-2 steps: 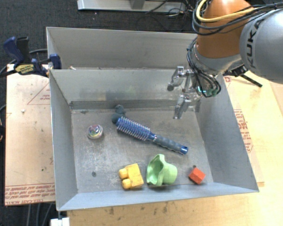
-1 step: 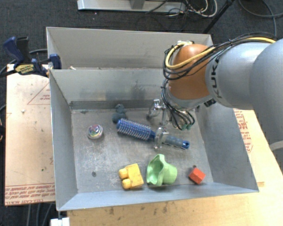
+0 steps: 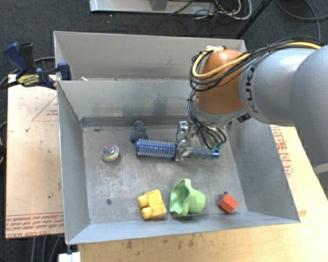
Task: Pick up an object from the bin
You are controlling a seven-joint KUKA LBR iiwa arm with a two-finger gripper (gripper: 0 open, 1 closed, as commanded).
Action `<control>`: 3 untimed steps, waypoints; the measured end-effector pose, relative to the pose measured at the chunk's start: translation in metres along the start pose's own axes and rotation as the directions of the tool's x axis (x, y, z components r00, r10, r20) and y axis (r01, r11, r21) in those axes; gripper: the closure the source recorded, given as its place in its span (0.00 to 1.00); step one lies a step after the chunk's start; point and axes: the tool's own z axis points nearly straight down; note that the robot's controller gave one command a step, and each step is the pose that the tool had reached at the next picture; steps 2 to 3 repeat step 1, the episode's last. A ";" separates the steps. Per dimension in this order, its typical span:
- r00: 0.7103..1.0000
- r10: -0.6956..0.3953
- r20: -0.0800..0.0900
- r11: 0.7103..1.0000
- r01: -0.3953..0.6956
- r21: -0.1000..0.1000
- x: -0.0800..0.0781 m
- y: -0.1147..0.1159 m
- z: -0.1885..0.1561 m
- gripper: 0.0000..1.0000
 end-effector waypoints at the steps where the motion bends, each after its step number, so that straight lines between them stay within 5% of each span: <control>1: 0.996 -0.086 0.008 0.996 0.086 0.002 0.015 -0.007 -0.135 1.00; 3: 0.996 -0.086 0.008 0.996 0.086 0.002 0.015 -0.007 -0.135 1.00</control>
Offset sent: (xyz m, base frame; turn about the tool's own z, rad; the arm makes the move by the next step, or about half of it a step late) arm -0.0158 -0.0089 0.1306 -0.0884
